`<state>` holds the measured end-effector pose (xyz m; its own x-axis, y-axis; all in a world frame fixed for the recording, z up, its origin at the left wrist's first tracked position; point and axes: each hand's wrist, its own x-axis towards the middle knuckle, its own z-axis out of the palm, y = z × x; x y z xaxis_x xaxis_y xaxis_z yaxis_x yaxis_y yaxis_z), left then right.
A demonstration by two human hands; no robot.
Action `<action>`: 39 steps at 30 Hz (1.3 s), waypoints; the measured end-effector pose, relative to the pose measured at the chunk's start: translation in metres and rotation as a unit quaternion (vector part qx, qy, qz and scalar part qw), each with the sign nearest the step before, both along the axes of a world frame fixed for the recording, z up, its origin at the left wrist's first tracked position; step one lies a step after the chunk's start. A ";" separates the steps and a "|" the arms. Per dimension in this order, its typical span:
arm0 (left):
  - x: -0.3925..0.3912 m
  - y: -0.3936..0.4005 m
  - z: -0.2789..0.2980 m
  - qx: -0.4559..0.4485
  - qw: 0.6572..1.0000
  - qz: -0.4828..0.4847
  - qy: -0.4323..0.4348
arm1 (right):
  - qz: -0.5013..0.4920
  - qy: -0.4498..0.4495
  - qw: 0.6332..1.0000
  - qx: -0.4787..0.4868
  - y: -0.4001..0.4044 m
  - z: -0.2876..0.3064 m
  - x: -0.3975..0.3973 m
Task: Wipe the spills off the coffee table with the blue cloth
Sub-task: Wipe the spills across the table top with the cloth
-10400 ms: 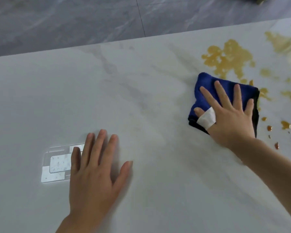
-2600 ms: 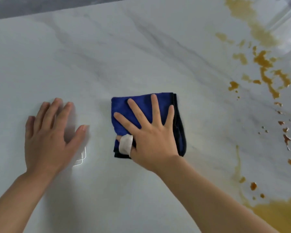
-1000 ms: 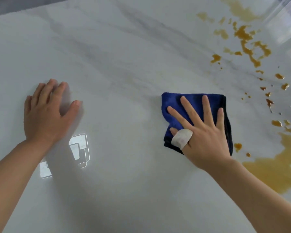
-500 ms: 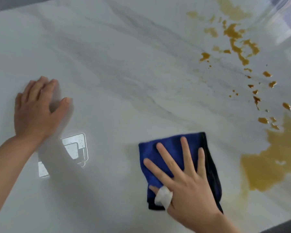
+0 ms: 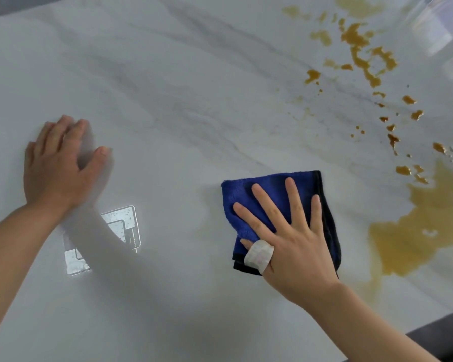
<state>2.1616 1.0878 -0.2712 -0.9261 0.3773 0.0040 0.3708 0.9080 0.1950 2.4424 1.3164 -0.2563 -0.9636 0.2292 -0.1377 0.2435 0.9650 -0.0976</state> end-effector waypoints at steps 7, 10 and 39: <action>0.012 0.003 0.007 0.019 1.000 -0.020 -0.006 | 0.003 -0.027 1.000 -0.007 0.003 0.008 0.011; 0.049 0.014 0.018 0.064 0.996 -0.054 -0.005 | -0.005 -0.029 0.999 -0.021 0.004 0.011 0.012; 0.263 0.045 0.014 -0.046 0.994 -0.082 -0.056 | 0.162 -0.036 0.986 0.029 0.019 0.005 0.016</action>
<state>2.4243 1.1329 -0.2570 -0.8449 0.5173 -0.1366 0.4962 0.8531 0.1615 2.4584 1.3354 -0.2510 -0.9756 -0.0785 -0.2049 -0.0731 0.9968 -0.0338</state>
